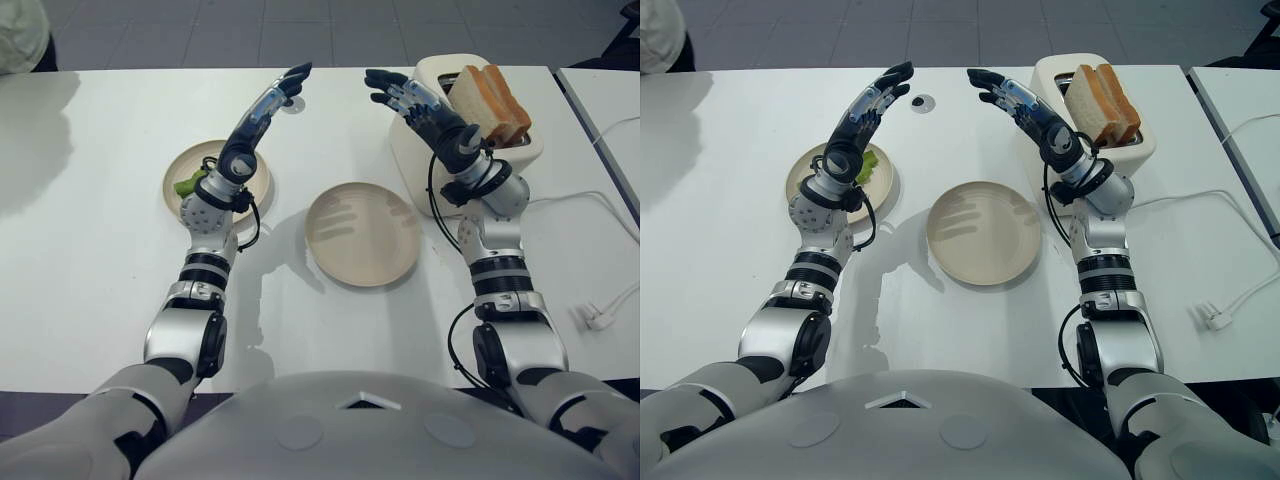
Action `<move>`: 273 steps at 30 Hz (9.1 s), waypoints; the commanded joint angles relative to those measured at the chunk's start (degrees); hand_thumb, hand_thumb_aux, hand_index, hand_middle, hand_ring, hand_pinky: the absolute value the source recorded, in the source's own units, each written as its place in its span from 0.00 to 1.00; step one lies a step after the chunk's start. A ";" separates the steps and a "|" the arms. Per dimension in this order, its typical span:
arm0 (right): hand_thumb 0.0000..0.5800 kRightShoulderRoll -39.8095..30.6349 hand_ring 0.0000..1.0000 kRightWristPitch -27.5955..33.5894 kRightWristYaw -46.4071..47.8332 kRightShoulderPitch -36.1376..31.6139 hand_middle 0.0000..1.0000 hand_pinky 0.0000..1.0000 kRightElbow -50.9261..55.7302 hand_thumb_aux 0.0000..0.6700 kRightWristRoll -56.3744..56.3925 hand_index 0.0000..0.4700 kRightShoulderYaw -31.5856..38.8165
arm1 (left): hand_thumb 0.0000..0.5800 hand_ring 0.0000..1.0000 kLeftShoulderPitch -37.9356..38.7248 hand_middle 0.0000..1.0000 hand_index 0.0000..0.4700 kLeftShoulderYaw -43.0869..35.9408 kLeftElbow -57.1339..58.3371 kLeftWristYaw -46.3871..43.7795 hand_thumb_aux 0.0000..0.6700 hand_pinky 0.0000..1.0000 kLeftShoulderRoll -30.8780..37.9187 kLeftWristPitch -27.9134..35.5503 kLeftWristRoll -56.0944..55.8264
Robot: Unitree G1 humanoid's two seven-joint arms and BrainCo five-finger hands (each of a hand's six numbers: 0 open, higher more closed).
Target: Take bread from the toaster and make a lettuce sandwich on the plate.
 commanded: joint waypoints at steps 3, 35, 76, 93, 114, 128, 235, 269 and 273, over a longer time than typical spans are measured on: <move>0.00 -0.67 0.00 -0.33 -0.84 -0.94 0.00 0.00 0.48 0.00 -1.29 0.00 -0.62 | 0.00 0.00 -0.65 0.00 0.00 -1.01 0.57 -0.01 0.00 0.00 0.60 0.03 -0.92; 0.00 -35.10 0.00 3.18 -28.81 2.41 0.00 0.00 1.89 0.00 -48.18 0.00 -12.67 | 0.00 0.00 0.06 0.00 0.00 -2.89 0.08 -0.23 0.00 0.00 2.09 -0.11 -2.03; 1.00 -34.73 0.82 3.29 -50.63 -8.81 0.82 0.82 13.15 1.00 -45.46 1.00 -1.18 | 0.00 0.00 -1.07 0.00 0.00 -4.16 4.40 -0.02 0.00 0.00 2.15 -1.43 -0.59; 1.00 -28.45 1.00 -4.08 -26.15 -1.68 1.00 1.00 -11.05 1.00 -1.85 1.00 -0.91 | 0.00 0.00 1.96 0.00 0.00 2.31 -2.13 26.59 0.00 0.00 21.71 6.68 39.46; 1.00 -13.21 0.99 1.56 -4.10 -5.31 0.99 0.99 10.18 1.00 -28.49 1.00 23.27 | 0.00 0.00 -0.24 0.00 0.00 -16.06 10.82 38.02 0.00 0.00 31.18 37.23 52.42; 0.32 -13.85 0.93 1.55 -2.92 -2.90 0.93 0.93 5.45 0.17 -25.99 0.17 19.22 | 1.00 0.00 -2.77 0.00 1.00 -24.07 11.17 46.79 1.00 0.00 32.26 34.61 56.90; 1.00 -35.45 0.30 8.12 -43.52 -2.88 0.30 0.30 -1.89 1.00 -47.65 1.00 1.26 | 0.00 0.00 -5.22 0.00 0.00 -33.52 6.60 50.57 0.00 0.00 15.68 15.28 55.71; 1.00 -11.58 1.00 19.84 7.13 -2.45 1.00 1.00 0.61 1.00 -13.34 1.00 17.44 | 0.13 0.00 5.44 0.00 0.07 -27.02 -14.68 5.47 0.07 0.00 17.75 -2.49 -13.09; 1.00 -9.01 1.00 16.07 4.48 -6.58 1.00 1.00 8.19 1.00 -20.43 1.00 19.57 | 0.00 0.00 8.15 0.00 0.00 -29.55 -17.45 -3.48 0.00 0.00 17.77 0.75 -14.27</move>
